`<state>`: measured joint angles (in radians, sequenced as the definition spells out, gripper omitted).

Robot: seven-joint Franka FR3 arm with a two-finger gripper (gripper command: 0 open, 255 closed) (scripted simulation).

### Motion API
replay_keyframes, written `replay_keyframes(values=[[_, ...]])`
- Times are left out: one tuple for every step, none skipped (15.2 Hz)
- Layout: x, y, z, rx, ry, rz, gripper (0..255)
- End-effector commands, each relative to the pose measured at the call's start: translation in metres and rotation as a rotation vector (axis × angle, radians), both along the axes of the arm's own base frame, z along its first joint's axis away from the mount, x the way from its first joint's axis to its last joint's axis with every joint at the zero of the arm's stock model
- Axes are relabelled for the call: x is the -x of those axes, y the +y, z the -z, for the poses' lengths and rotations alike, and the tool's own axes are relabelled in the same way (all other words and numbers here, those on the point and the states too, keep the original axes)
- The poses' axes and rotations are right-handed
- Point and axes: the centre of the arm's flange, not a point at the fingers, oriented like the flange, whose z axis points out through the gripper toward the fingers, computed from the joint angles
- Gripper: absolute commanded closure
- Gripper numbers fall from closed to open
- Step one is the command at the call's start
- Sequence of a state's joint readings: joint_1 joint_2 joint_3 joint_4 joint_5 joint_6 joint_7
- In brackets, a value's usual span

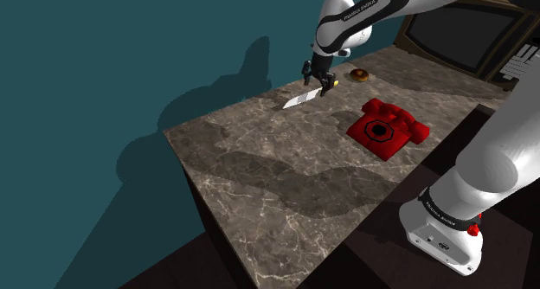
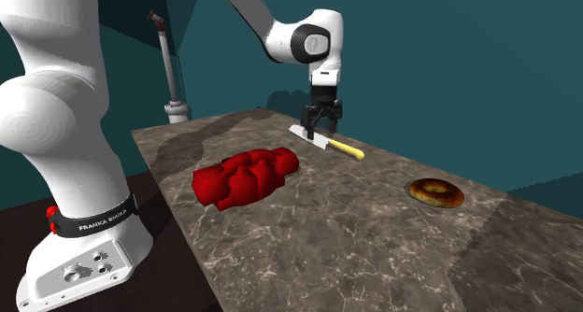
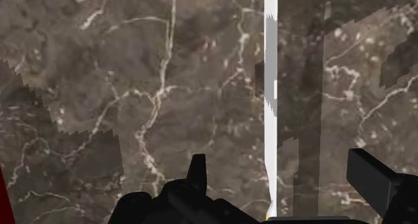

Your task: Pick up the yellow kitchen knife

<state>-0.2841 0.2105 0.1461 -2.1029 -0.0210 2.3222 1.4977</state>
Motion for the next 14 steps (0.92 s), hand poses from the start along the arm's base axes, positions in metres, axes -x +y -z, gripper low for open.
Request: replay_keyframes(values=[[-0.0004,-0.0002,0.0113,0.000,0.000,0.001,0],[-0.0004,-0.0002,0.0197,0.000,0.000,0.001,0],[-0.0003,-0.0002,0.0197,0.000,0.000,0.001,0],[-0.0004,-0.0002,0.0197,0.000,0.000,0.001,0],[-0.0001,-0.0008,0.0192,0.000,0.000,0.001,255],[-0.0001,-0.0008,0.0191,0.000,-0.001,0.001,255],[-0.0001,-0.0006,0.0190,0.000,-0.001,0.001,255],[0.0000,-0.0005,0.0189,0.000,-0.001,0.001,255],[0.0000,-0.0005,0.0189,0.000,-0.001,0.001,255],[0.0000,-0.0005,0.0189,0.000,-0.001,0.001,255],[0.0000,-0.0005,0.0189,0.000,-0.001,0.001,255],[0.0001,-0.0005,0.0189,0.000,-0.001,0.001,255],[0.0001,-0.0005,0.0189,0.000,-0.001,0.001,255],[-0.0004,-0.0002,0.0197,0.000,0.000,0.001,255]])
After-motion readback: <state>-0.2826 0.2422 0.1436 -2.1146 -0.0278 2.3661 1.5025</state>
